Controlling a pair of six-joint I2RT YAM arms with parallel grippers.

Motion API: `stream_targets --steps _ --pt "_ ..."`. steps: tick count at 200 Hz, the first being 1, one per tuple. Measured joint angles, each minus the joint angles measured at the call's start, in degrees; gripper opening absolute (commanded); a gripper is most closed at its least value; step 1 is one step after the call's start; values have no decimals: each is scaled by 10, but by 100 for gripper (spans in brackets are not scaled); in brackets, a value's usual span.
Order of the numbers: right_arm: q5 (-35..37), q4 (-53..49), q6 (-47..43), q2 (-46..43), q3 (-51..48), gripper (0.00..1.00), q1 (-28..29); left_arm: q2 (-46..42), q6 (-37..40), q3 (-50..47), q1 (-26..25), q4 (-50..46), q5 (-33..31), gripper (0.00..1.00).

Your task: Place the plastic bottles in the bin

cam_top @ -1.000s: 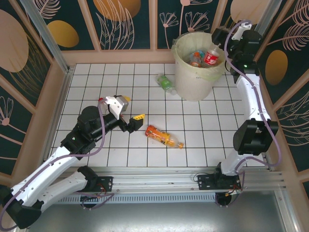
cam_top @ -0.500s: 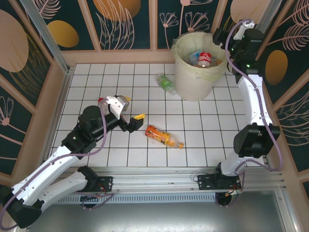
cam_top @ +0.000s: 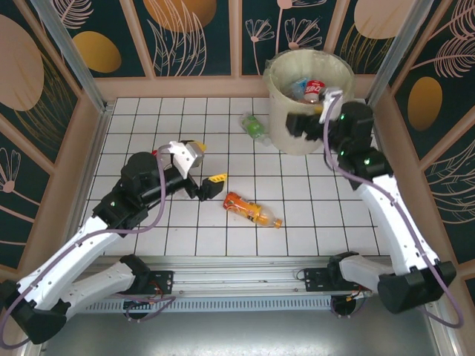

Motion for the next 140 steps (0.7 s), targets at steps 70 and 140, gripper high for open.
stream_targets --steps 70,140 --pt "14 -116 66 -79 -170 95 174 -21 20 -8 0 -27 56 98" --pt "66 -85 112 11 -222 99 280 -46 19 -21 0 -26 70 98"
